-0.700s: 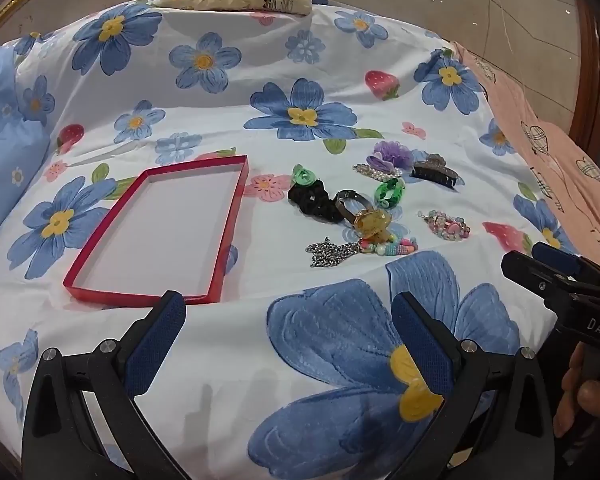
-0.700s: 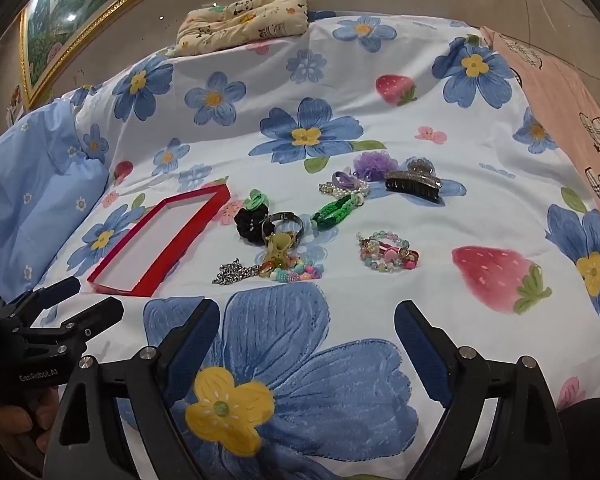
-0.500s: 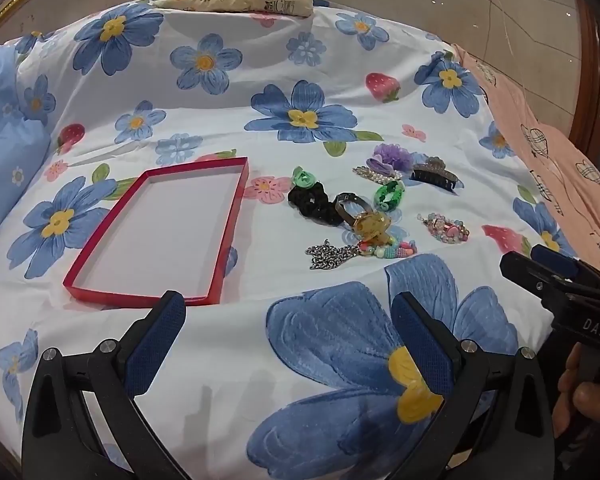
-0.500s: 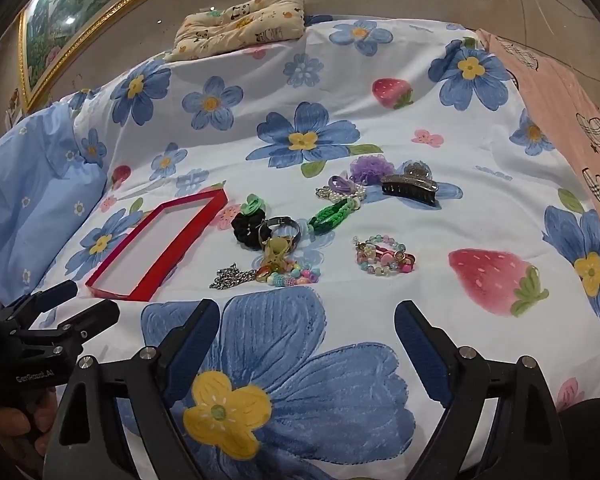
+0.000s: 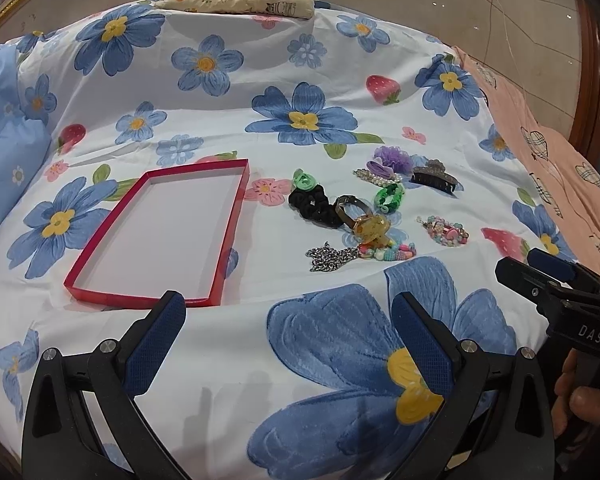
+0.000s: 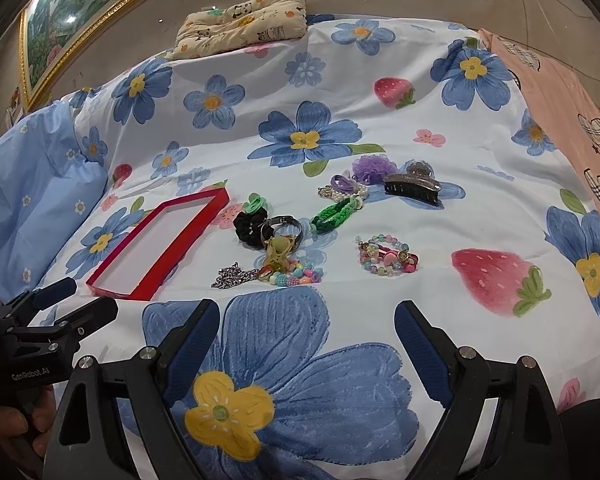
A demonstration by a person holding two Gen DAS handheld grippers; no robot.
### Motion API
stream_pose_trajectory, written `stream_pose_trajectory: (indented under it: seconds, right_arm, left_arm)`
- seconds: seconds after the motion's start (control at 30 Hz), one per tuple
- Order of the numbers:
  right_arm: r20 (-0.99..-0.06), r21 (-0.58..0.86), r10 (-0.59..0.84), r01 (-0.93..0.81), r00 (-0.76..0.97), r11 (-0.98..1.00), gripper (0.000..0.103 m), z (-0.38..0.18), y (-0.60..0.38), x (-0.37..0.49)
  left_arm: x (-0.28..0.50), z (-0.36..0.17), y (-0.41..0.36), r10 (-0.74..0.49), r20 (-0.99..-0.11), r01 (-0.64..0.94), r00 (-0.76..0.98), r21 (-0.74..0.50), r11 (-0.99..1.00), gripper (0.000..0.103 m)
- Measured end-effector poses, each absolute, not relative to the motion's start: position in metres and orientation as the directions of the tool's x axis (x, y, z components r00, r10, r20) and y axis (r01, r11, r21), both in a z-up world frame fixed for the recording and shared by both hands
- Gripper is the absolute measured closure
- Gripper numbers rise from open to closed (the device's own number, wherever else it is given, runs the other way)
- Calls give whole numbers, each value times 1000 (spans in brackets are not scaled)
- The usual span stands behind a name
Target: Organize jewelry
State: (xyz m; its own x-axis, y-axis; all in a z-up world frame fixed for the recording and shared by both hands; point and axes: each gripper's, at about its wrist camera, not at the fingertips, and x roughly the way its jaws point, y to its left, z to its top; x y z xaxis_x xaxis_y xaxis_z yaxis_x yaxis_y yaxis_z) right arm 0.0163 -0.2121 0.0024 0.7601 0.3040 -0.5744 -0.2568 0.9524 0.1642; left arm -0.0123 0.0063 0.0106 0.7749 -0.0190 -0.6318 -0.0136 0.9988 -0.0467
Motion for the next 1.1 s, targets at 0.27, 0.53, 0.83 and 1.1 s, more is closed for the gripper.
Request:
stream_pose_trajectory:
  seconds: [0.27, 0.53, 0.83, 1.1]
  right_arm:
    - [-575, 163, 307, -262, 758, 951, 12, 4, -209, 16]
    - [-576, 162, 307, -263, 757, 951, 12, 3, -208, 16]
    - [-577, 162, 308, -264, 757, 951, 12, 3, -207, 16]
    - [-577, 161, 310, -266, 756, 950, 12, 4, -205, 16]
  left_arm:
    - [-12, 5, 2, -20, -636, -13, 772, -47, 999, 0]
    - [-13, 4, 5, -17, -635, -17, 772, -47, 999, 0]
    - [-13, 3, 6, -18, -636, -15, 772, -47, 999, 0]
    - [-13, 3, 6, -20, -636, -15, 771, -50, 999, 0]
